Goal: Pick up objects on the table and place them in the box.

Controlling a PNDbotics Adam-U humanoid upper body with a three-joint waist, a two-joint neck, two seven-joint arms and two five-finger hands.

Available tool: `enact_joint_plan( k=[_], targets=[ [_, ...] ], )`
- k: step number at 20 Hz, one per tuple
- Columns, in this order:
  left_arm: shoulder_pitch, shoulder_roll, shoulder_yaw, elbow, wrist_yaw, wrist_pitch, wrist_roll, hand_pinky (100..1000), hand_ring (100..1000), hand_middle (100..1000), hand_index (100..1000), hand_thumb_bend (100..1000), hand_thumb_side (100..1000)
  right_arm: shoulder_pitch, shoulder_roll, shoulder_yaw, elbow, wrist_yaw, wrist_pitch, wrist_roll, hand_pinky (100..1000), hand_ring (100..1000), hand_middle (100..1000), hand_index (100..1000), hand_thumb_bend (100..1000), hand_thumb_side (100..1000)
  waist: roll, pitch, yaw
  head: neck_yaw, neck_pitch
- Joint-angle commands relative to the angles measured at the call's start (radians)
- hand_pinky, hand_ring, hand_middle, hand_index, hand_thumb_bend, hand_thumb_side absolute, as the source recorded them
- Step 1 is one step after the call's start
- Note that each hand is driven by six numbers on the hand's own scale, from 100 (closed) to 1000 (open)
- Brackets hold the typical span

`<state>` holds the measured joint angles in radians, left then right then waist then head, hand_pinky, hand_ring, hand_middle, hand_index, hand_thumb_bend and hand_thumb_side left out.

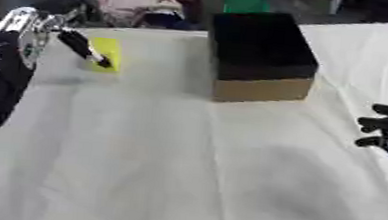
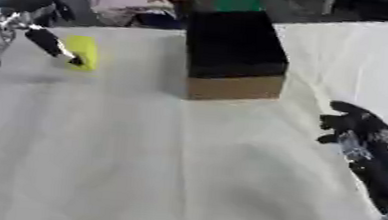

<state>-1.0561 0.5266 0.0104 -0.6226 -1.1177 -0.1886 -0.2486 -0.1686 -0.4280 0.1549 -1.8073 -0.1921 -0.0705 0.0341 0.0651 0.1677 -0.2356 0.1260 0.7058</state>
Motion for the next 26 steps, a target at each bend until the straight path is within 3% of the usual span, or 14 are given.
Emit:
enact_joint_plan(
  k=[1, 10, 26],
  targets=[
    [-0.013, 0.018, 0.009, -0.006, -0.005, 0.0, 0.01, 746, 722, 698, 792, 841, 252, -0.013, -0.009, -0.005, -0.007, 0.006, -0.003, 0.0, 621, 814, 560, 828, 100, 559, -0.006, -0.011, -0.003, 0.002, -0.013],
    [0.002, 0.017, 0.012, -0.006, -0.014, 0.017, 0.082, 749, 727, 698, 792, 783, 122, -0.016, -0.003, -0.004, -0.004, 0.008, -0.003, 0.002, 621, 814, 560, 828, 100, 566, -0.005, -0.003, -0.009, 0.005, -0.018],
    [0.014, 0.018, 0.021, 0.005, -0.012, 0.06, 0.245, 757, 742, 719, 796, 754, 104, -0.033, 0.008, -0.001, -0.003, 0.023, -0.007, 0.005, 620, 814, 559, 828, 100, 587, 0.003, 0.042, -0.04, 0.008, -0.041]
  ],
)
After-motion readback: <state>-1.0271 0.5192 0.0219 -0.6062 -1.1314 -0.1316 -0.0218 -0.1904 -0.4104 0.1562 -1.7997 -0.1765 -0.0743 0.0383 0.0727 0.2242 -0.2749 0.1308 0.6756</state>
